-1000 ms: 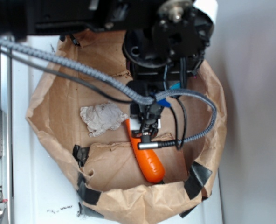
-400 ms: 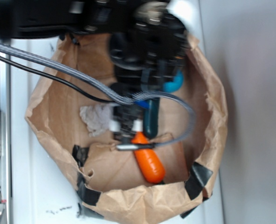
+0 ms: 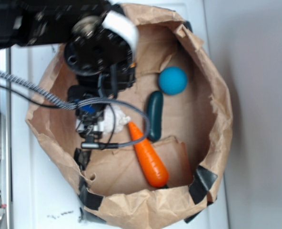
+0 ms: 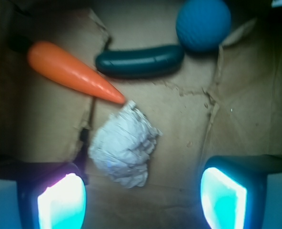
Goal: Grab the white paper.
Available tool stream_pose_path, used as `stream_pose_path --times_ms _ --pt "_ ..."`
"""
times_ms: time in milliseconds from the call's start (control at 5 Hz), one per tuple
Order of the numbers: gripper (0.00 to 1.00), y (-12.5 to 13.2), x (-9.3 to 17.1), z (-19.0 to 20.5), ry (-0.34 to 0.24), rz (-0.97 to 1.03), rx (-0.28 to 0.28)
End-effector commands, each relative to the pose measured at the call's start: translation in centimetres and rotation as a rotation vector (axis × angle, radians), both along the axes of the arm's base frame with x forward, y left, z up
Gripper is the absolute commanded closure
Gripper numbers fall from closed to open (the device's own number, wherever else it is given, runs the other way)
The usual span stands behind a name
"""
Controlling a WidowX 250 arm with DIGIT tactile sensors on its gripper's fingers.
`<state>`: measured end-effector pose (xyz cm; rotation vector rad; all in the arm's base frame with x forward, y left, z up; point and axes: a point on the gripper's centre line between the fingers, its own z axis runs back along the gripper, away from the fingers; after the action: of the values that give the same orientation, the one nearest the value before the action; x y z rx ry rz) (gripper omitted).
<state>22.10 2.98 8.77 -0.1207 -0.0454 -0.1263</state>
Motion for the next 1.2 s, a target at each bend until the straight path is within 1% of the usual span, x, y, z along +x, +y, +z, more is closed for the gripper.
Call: stream_pose_path --times_ms 0,200,400,600,800,1000 --pt "0.0 -1.6 0.8 -4.0 -0.022 -0.077 0.063" --pt "0.0 -2.2 0.2 -5.5 -0.025 -0.092 0.094" --pt "0.0 -2.8 0.0 -5.6 -0.051 -0.082 0.048" --pt "0.0 -2.7 1.6 -5.6 -0.03 -0.034 0.027" --pt "1.0 -2.6 2.1 -6.0 -0.038 -0.009 0.036" --pt "1.0 -2.4 2.2 -5.0 -0.065 0.008 0.043"
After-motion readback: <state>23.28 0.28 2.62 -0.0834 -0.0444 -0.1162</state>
